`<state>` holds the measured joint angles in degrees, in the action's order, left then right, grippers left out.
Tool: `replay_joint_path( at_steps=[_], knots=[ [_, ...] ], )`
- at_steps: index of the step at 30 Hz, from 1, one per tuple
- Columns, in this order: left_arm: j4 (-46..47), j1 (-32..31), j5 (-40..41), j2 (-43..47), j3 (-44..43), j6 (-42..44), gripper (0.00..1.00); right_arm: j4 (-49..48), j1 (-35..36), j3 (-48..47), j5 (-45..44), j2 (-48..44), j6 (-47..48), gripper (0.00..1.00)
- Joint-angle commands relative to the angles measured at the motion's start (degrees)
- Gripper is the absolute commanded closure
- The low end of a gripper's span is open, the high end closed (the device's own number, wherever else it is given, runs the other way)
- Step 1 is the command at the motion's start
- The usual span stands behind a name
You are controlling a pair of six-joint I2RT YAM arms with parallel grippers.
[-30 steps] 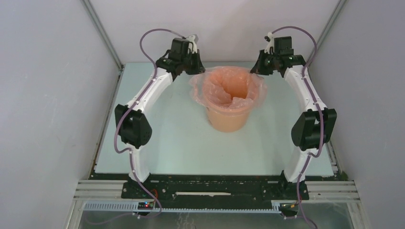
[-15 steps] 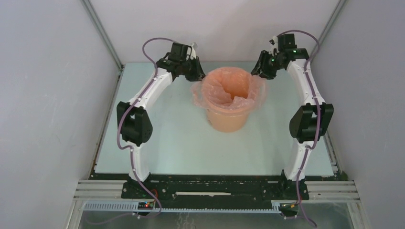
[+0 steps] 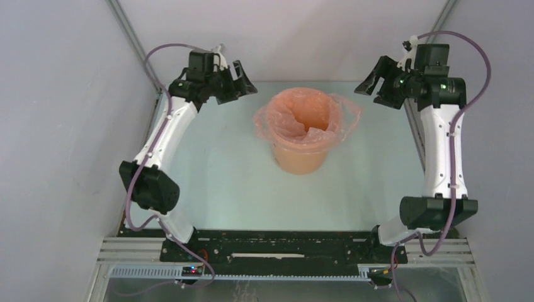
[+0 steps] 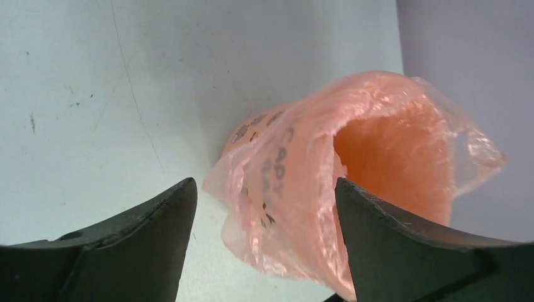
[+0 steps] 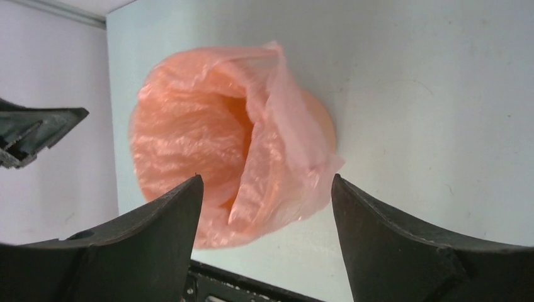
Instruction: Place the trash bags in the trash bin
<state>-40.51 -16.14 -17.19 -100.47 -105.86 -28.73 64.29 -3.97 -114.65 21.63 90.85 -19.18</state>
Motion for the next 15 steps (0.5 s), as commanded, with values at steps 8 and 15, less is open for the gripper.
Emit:
replay_joint_path(
  at_steps=[8,15],
  knots=[
    [21.16,1.71,-15.12,11.33,26.82,-14.69,0.09,-13.71,-1.09,24.17,5.00,-8.24,-0.72,0.20],
    [28.03,1.70,-17.33,8.05,34.65,-19.96,0.22,-23.87,-1.83,31.64,7.04,-4.61,-2.63,0.49]
  ],
)
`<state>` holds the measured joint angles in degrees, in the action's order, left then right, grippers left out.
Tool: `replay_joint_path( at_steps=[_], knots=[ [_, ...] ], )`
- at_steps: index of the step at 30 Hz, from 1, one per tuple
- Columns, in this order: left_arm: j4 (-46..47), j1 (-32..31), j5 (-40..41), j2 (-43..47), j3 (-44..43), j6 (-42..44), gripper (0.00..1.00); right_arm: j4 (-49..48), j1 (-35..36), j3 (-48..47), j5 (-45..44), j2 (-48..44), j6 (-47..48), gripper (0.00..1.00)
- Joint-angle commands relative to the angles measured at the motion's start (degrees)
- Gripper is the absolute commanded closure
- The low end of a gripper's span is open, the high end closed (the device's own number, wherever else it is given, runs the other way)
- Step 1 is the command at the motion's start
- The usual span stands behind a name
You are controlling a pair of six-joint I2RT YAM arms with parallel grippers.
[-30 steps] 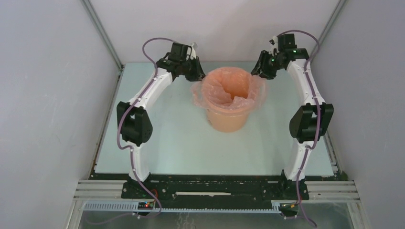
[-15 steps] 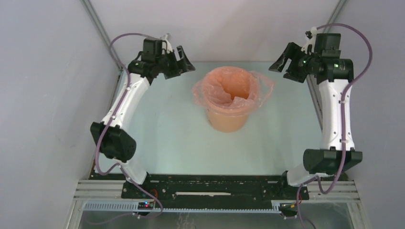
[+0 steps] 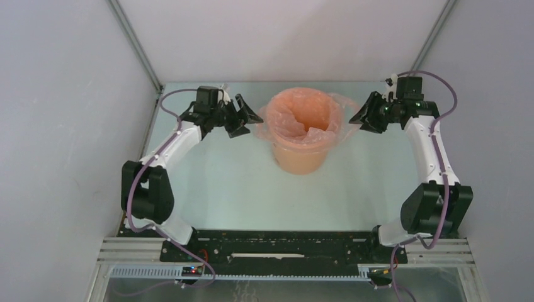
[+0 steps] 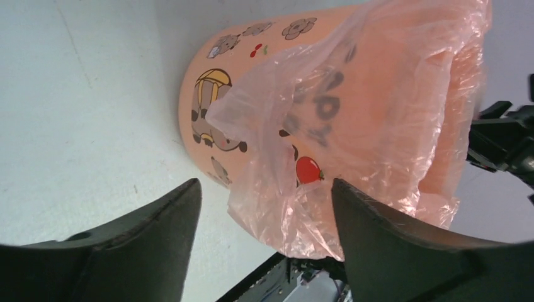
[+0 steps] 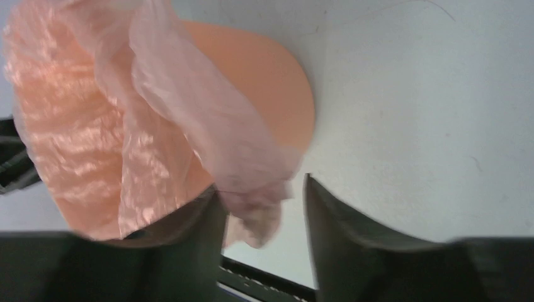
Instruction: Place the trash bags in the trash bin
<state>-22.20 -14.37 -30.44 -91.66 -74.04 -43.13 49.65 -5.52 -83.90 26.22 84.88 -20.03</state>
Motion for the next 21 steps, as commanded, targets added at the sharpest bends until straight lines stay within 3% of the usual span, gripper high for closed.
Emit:
replay_joint_path(
  at_steps=[1,4,7,9,12,21],
  knots=[
    [10.82,-0.05,-4.10,-1.37,3.72,-6.67,0.27,-9.82,-0.28,1.48,2.13,2.29,-2.03,0.58],
    [16.77,-0.11,-5.54,-2.60,7.25,-11.14,0.44,-10.68,-0.13,3.39,0.70,4.45,-2.69,0.82],
    [18.12,-0.17,-5.62,-4.13,8.86,-11.97,0.61,-12.21,0.80,5.05,0.62,6.44,-2.61,0.93],
    [18.18,-0.14,-5.25,-4.96,9.38,-12.10,0.71,-13.23,1.26,5.99,0.17,7.81,-2.47,0.96],
    [17.73,-0.31,-4.26,-6.36,9.92,-11.26,0.78,-13.67,0.98,6.72,-0.12,10.28,-2.80,0.98],
    [14.61,-2.47,-3.14,-11.19,6.83,-7.84,0.88,-14.84,3.72,6.80,0.75,17.28,-2.56,0.95]
  ],
)
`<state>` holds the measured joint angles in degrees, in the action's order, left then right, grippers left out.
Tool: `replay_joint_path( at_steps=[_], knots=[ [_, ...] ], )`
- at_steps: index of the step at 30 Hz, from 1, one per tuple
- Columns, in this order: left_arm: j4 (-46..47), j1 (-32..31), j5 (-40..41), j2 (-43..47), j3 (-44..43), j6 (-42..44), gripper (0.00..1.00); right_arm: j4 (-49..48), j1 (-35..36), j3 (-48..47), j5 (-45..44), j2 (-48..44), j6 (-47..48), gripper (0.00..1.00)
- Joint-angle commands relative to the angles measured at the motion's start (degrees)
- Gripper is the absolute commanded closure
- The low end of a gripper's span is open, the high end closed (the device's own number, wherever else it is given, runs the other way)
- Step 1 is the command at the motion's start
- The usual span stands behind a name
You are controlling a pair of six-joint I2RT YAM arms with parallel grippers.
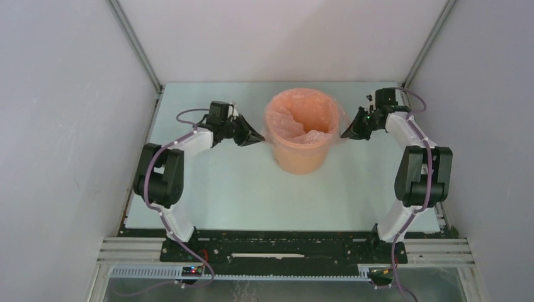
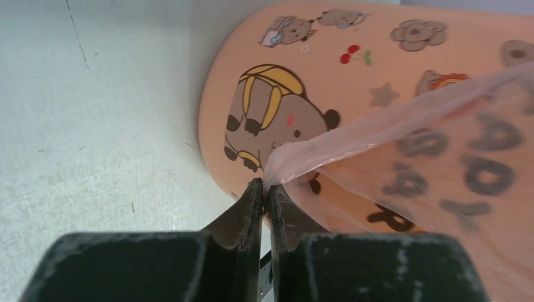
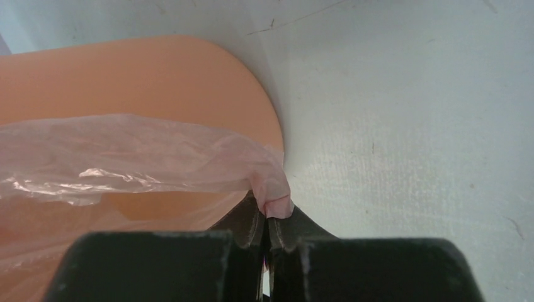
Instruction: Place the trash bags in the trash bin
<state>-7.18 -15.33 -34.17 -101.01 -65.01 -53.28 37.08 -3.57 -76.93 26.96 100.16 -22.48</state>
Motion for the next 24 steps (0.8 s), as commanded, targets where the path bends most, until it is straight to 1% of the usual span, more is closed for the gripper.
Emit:
replay_joint_path(
  at_steps=[1,4,7,8,11,14,17,19,21,23,24],
  knots=[
    [-0.66,-1.84,0.68,-2.10,-2.48,2.39,0.89,-2.20,2.07,-0.22,0.14,2.51,0.05,0.94],
    [-1.23,-2.34,0.84,-1.85,-2.81,2.55,0.89,-1.63,2.65,-0.20,0.38,3.42,-0.09,0.90],
    [-2.13,-2.33,0.23,-1.26,-3.13,3.04,0.83,-0.83,2.63,-0.35,1.19,3.23,0.14,0.79],
    [-3.08,-2.40,0.48,-0.84,-3.38,3.58,0.81,1.09,2.52,-0.99,-0.07,2.75,0.33,0.74],
    [-5.39,-2.34,0.95,1.45,-3.76,5.31,0.73,9.35,1.64,-3.57,-5.25,-1.19,1.60,0.55],
    [-7.12,-2.47,0.59,2.83,-3.56,6.27,0.71,15.10,-0.06,-3.77,-9.91,-8.35,2.35,0.39],
    [-6.15,-3.28,-0.66,3.03,-2.37,4.70,0.67,18.63,-1.57,-5.54,-11.37,-15.16,2.53,0.26],
    [-4.47,-3.81,-0.97,3.29,-1.49,3.41,0.66,21.11,-1.45,-8.33,-13.00,-18.49,3.22,0.20],
    [-3.30,-4.08,-1.20,3.31,-1.28,2.63,0.65,22.71,-0.85,-11.99,-13.46,-20.70,3.63,0.19],
    [-3.50,-4.17,-1.58,3.26,-1.64,2.50,0.65,21.93,1.91,-16.47,-13.23,-21.83,3.71,0.19],
    [-3.54,-4.24,-1.60,3.46,-1.57,2.40,0.65,20.88,5.08,-19.06,-13.25,-21.78,3.90,0.19]
  ],
)
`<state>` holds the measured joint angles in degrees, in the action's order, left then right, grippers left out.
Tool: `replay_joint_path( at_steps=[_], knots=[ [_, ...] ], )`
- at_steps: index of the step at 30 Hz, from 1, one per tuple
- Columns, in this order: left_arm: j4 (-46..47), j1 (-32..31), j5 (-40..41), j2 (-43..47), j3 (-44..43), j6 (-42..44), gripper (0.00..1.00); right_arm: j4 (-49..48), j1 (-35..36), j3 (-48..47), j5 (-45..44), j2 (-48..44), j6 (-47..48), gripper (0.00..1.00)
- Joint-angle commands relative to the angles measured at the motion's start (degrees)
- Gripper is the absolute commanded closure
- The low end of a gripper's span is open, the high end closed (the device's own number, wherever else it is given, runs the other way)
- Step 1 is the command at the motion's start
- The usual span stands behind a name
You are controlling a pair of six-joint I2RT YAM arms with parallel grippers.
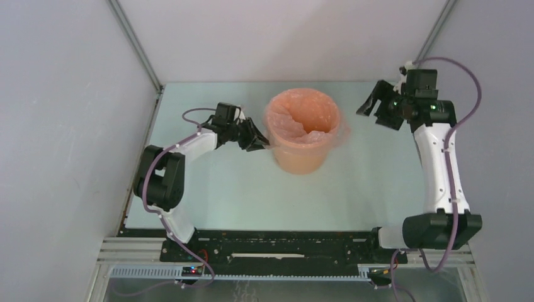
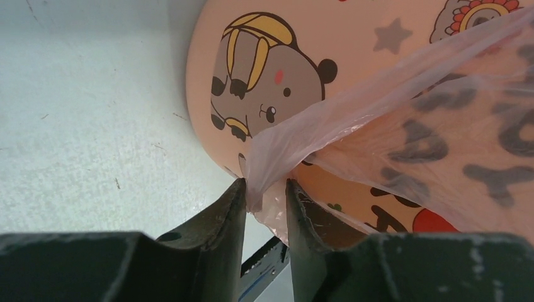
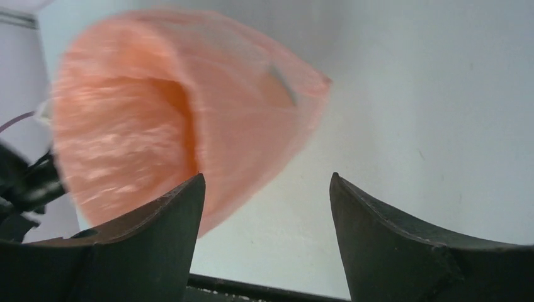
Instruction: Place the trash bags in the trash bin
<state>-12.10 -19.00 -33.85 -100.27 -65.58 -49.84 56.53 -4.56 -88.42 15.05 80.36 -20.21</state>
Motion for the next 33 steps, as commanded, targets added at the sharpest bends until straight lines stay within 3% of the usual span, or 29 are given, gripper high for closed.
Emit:
replay_joint_path(
  at_steps=[1,4,7,11,14,20,28,33],
  knots=[
    [1.34,-0.71,-1.97,3.15,-0.88,-1.00,0.65,0.02,9.67,-10.96,-2.26,-1.32,1.66,0.19],
    [0.96,-0.78,-1.93,3.69,-0.40,-0.69,0.64,-3.98,21.31,-17.19,-6.14,2.86,1.52,0.22],
    [0.90,-0.86,-2.33,3.92,-0.03,-0.91,0.64,-4.77,27.65,-22.74,-9.99,9.59,1.40,0.40],
    [1.00,-0.95,-2.27,4.52,0.02,-0.71,0.64,-2.53,32.78,-27.42,-16.29,18.54,2.28,0.71],
    [0.94,-1.01,-2.21,5.17,0.06,-0.65,0.64,-2.52,34.74,-28.33,-20.47,23.59,3.11,0.81],
    [0.68,-0.97,-2.10,4.92,0.78,0.19,0.64,-5.59,37.87,-22.39,-26.73,29.86,3.65,0.86],
    [0.76,-0.95,-2.28,2.67,0.39,0.58,0.65,-16.83,37.91,-14.65,-17.25,35.50,-2.81,0.85],
    [1.08,-0.95,-2.27,2.30,0.04,0.41,0.65,-21.91,37.87,-11.41,-16.18,36.89,-3.63,0.73]
  ],
)
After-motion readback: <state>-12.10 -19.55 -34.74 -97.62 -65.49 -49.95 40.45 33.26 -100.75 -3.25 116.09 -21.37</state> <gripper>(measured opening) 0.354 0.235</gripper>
